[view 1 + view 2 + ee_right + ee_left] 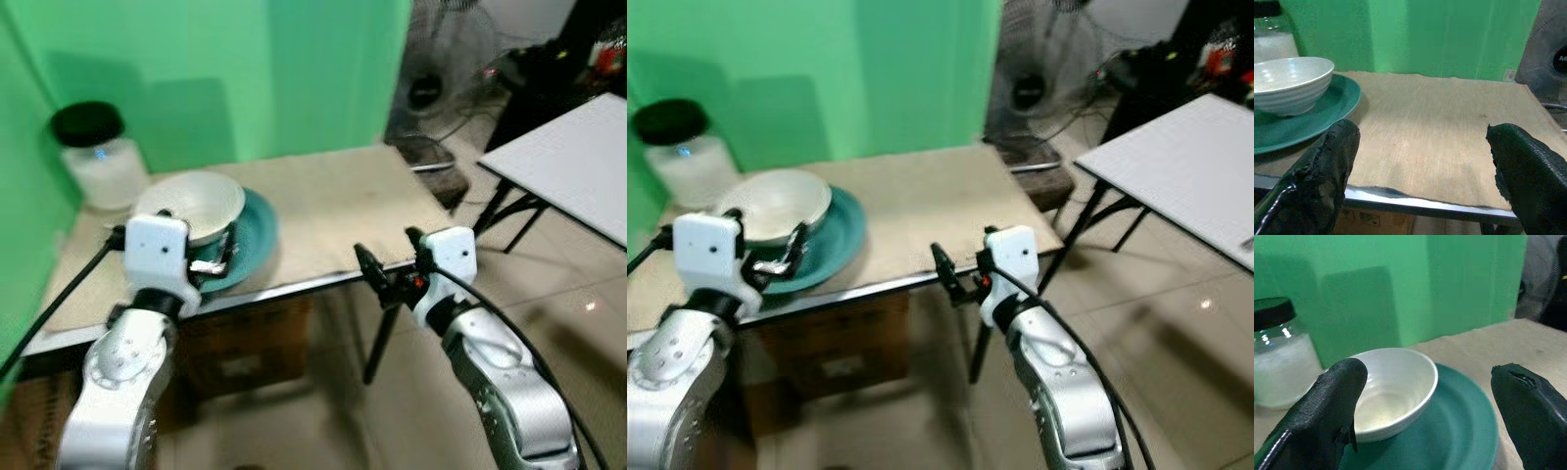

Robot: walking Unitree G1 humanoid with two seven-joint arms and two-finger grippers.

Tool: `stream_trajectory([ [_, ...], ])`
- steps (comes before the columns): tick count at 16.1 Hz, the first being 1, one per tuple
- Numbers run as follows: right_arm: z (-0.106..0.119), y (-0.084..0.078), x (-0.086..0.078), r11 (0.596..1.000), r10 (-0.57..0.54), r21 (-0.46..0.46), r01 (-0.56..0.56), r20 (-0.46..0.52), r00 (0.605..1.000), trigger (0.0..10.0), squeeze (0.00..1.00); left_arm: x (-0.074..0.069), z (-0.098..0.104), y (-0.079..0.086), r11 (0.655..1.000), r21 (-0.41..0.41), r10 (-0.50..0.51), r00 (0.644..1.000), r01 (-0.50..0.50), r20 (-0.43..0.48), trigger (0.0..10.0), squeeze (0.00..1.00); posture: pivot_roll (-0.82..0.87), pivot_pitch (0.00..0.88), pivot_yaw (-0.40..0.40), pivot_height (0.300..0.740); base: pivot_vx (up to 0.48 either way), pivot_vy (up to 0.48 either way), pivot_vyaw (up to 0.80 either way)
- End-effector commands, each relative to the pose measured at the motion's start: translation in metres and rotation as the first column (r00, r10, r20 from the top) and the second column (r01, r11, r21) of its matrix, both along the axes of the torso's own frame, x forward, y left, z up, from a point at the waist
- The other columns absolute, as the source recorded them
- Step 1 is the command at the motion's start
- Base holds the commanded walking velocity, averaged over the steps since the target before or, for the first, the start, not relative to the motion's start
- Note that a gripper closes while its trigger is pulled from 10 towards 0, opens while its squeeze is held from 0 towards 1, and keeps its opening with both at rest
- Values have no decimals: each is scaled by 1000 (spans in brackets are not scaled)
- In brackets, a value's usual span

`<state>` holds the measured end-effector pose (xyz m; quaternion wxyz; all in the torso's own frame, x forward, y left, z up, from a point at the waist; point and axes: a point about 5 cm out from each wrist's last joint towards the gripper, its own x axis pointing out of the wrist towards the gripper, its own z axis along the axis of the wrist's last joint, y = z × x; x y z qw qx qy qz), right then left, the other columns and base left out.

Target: Setting the table

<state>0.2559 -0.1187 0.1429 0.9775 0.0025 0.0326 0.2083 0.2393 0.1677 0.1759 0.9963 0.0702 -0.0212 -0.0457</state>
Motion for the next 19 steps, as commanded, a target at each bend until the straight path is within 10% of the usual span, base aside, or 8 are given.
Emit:
stream_trajectory([
  [1, 0, -2, 3, 1000, 5, -3, -5, -3, 1000, 10000, 1000, 4, 5, -3, 1000, -14, -15, 1000, 16, 24, 10000, 0, 23, 29, 4, 740, 251, 0, 581],
  [14, 6, -7, 16, 1000, -8, 28, 8, 3, 1000, 10000, 1000, 7, 4, -3, 999, 20, -41, 999, 41, 9, 10000, 0, 16, 7, 6, 740, 248, 0, 431],
  [17, 17, 3, 33, 991, 47, 131, -35, -94, 994, 10000, 0, 5, 0, -4, 992, 90, -87, 996, 87, -4, 10000, 0, 11, 10, -5, 740, 0, 0, 0],
  [19, 24, 18, 52, 978, 107, 201, -63, -218, 970, 10000, 0, 4, -1, 1, 986, 120, -112, 993, 114, -21, 10000, 0, 4, 10, -10, 740, 0, 0, 0],
])
